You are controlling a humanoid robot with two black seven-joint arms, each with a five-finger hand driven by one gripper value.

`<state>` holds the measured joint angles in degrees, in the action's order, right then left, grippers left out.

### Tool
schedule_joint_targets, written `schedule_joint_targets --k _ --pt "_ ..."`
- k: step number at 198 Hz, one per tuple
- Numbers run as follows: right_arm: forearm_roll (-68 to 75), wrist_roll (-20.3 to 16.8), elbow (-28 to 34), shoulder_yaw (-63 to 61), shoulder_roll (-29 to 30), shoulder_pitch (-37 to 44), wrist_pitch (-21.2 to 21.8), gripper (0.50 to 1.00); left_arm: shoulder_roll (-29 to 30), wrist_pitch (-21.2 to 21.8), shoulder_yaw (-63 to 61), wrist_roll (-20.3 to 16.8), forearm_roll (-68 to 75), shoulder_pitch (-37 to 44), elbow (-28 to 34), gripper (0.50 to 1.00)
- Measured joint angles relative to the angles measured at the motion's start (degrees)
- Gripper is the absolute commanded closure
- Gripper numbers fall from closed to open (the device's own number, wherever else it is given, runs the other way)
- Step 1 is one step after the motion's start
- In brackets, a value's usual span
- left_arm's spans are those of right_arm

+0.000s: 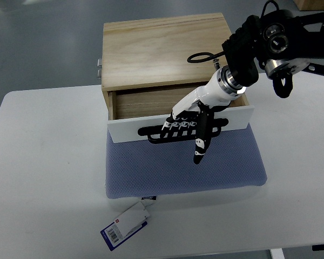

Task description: Open wood drawer with right hand

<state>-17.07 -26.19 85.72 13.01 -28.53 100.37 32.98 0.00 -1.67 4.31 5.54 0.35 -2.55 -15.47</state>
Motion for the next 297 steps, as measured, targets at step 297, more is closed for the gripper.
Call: schedule_joint_targets --k 297 --pt "2.44 9.49 -25.82 -48.73 -6.38 -18.02 -8.7 0.554 0.0 0.0 -0.17 0.0 0.11 0.01 -0.24 0.5"
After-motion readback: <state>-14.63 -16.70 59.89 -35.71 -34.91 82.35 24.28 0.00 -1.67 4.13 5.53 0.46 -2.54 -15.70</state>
